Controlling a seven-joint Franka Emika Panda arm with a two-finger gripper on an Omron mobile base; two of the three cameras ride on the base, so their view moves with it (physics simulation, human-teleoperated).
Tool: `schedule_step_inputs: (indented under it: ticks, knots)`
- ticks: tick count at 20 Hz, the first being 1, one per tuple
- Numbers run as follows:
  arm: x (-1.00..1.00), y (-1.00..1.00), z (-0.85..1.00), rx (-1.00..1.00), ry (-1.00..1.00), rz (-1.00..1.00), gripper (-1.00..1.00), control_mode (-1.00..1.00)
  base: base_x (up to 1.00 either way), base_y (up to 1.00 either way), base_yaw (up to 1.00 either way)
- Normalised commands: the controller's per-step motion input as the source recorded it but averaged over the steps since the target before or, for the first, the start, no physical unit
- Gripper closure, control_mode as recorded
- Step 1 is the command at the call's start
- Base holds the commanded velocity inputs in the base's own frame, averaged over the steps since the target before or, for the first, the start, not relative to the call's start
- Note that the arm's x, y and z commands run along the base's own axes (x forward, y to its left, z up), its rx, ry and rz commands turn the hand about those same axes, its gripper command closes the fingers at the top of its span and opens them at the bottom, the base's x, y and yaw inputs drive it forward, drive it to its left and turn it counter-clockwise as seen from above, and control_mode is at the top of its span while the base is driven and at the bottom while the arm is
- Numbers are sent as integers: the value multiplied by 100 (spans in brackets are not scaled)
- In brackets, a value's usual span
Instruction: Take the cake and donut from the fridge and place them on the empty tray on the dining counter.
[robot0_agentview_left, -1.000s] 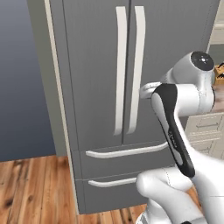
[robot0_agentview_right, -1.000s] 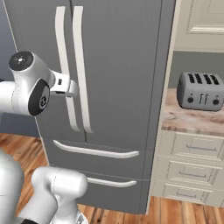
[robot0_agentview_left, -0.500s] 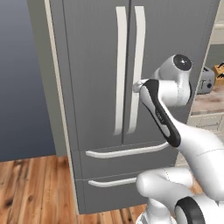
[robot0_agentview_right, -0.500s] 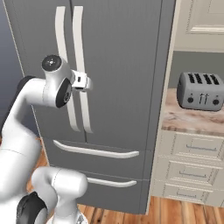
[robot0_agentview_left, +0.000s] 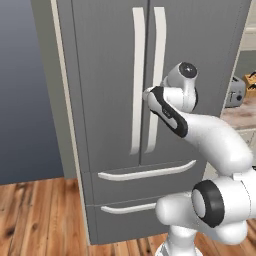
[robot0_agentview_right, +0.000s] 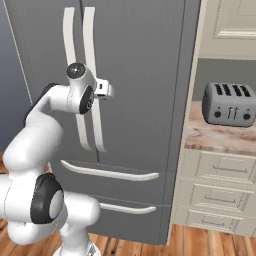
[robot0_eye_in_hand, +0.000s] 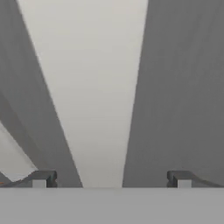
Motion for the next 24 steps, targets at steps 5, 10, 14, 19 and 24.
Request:
schedule_step_inputs:
  ticks: [5,10,14,19,24]
  knots:
    - [84,3,-22,0,1,0,-100,-100,0,0,0]
    - [58,-14,-40,0,0,-1,100,-100,0,0,0]
    - [-56,-100,-38,3,-1,-14,100,-100,0,0,0]
    - [-93,-100,-34,8,-26,-3,100,-100,0,0,0]
    - [-100,-100,-9,6,-19,3,100,-100,0,0,0]
